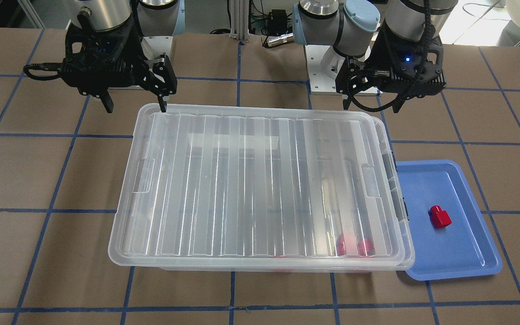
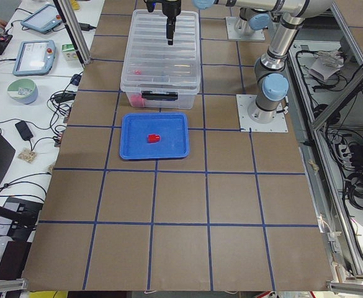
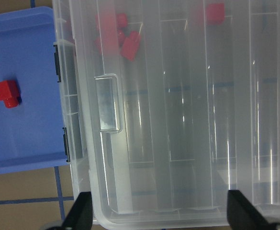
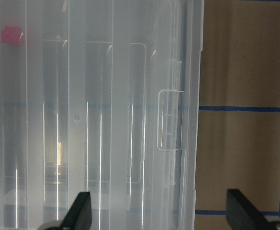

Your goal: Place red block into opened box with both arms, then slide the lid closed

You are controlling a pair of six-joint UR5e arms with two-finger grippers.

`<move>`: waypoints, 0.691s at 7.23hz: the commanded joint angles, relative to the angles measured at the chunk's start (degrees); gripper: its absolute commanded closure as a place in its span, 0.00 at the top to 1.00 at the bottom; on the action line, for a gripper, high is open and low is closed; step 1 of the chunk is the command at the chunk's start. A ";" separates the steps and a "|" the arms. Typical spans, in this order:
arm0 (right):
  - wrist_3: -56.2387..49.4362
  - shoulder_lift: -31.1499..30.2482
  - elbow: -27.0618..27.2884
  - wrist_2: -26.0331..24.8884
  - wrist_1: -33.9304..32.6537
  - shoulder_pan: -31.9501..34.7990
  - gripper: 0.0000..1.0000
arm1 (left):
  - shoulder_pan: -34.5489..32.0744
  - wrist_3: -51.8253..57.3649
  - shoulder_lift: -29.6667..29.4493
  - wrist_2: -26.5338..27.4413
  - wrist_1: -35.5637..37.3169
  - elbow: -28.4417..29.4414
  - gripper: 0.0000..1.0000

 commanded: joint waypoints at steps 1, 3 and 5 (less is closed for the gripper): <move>0.00 0.02 -0.03 -0.02 0.02 -0.09 1.00 | -0.09 -0.27 -0.02 -0.19 0.02 -0.22 1.00; -1.13 0.11 0.05 -0.80 -0.42 -0.61 1.00 | 0.00 0.51 -0.28 -0.10 0.37 -0.22 1.00; -2.02 0.28 0.66 -0.81 -0.86 -2.01 1.00 | 0.26 2.08 -1.51 -0.62 1.86 0.20 1.00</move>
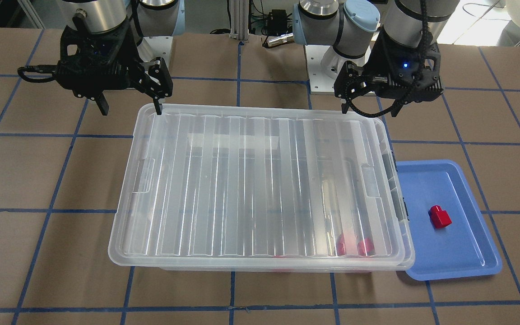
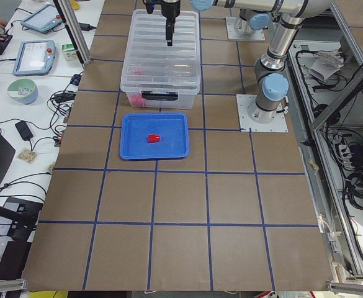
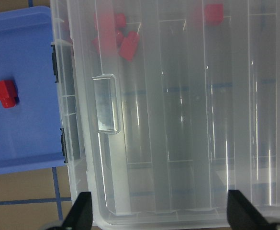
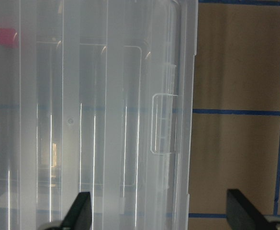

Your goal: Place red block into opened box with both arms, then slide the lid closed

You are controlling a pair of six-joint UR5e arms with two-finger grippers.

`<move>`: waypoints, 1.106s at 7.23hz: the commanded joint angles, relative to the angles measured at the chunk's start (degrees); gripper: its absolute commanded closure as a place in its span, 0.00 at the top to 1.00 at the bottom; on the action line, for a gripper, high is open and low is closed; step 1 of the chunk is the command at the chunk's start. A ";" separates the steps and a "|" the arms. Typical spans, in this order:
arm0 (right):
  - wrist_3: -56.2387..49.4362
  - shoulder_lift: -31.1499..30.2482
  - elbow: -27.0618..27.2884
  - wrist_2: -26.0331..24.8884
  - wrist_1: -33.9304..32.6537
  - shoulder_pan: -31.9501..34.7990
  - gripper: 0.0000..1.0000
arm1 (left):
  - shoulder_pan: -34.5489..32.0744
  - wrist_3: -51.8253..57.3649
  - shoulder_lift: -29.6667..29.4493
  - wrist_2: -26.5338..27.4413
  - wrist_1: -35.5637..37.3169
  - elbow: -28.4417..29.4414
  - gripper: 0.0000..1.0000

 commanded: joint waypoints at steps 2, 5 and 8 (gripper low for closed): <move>-2.39 1.99 8.33 0.69 -6.18 -5.74 1.00 | 1.19 1.83 -0.65 -0.35 0.88 0.84 1.00; -2.48 7.10 13.39 0.26 -17.58 -6.64 1.00 | 12.58 12.93 -4.67 -2.11 1.31 4.00 1.00; -3.62 8.51 13.56 -2.35 -17.32 -6.81 1.00 | 24.04 16.94 -12.39 -9.85 9.35 1.55 1.00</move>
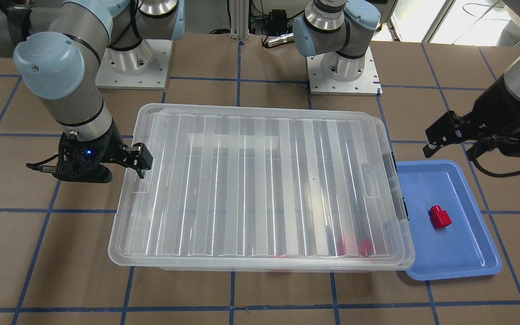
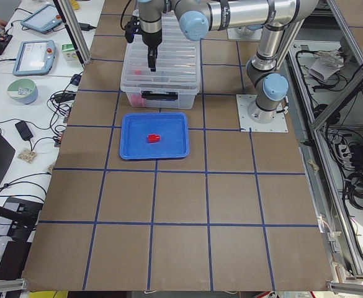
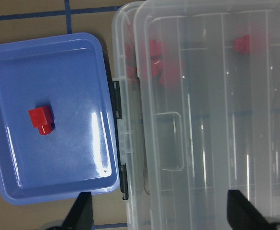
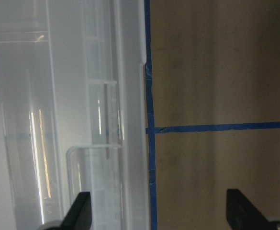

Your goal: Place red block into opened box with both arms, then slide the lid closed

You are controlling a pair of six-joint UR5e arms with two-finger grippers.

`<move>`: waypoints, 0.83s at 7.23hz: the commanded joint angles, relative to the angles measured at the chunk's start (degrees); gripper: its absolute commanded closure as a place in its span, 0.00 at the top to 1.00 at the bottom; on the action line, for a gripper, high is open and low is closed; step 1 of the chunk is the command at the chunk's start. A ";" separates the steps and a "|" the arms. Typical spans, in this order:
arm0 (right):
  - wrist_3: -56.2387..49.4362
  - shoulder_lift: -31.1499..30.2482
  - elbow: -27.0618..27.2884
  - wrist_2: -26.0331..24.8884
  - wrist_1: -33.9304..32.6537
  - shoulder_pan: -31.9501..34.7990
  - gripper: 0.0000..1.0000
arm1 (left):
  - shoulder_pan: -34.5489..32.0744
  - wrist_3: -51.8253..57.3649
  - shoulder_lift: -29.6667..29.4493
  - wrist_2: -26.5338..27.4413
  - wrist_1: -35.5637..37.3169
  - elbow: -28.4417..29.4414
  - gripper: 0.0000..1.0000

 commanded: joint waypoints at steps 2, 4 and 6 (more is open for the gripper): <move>-5.03 0.83 0.14 -8.22 0.20 -0.05 1.00 | 6.11 3.06 -10.01 -1.24 11.15 -3.79 1.00; -6.46 1.27 0.05 -10.34 0.20 -0.66 1.00 | 9.11 3.59 -14.50 -1.15 17.81 -6.69 1.00; -8.20 1.27 -0.03 -13.25 0.81 -4.34 1.00 | 9.30 3.16 -17.32 0.07 22.99 -9.41 1.00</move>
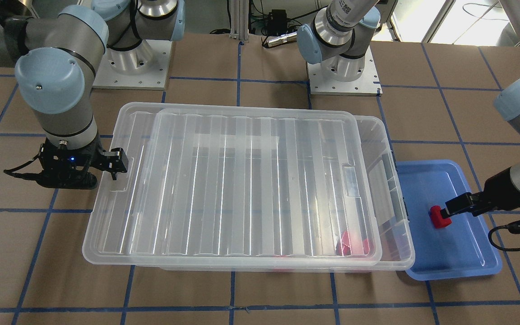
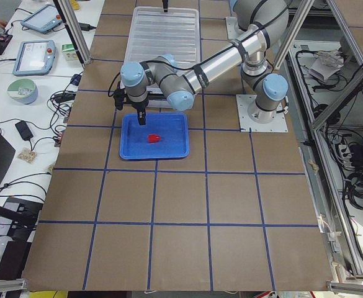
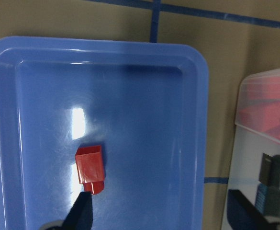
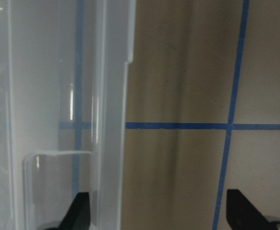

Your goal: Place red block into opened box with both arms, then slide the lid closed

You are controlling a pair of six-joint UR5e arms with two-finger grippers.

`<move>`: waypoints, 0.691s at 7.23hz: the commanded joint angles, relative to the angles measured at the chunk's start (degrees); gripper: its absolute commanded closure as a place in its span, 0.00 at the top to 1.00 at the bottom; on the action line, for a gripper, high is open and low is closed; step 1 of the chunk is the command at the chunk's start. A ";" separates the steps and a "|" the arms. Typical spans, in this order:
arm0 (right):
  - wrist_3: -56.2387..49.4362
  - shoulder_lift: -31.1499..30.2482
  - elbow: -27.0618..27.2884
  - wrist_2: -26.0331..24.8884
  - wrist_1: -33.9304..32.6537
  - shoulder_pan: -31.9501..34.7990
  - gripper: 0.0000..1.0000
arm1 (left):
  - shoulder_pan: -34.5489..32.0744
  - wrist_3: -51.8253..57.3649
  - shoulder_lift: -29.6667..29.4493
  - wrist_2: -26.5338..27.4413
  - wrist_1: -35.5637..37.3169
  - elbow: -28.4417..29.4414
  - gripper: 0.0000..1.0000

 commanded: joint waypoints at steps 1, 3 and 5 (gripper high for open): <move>-4.94 0.04 -0.15 -1.61 -0.64 -4.14 1.00 | 0.29 -0.05 -3.25 0.79 7.41 -3.30 1.00; -7.26 -0.31 -0.59 -3.62 -0.04 -8.62 1.00 | 0.38 -0.14 -4.75 1.92 7.80 -5.07 1.00; -7.53 -0.49 -0.68 -3.72 0.14 -10.40 1.00 | 0.55 0.13 -5.98 2.02 7.97 -4.90 1.00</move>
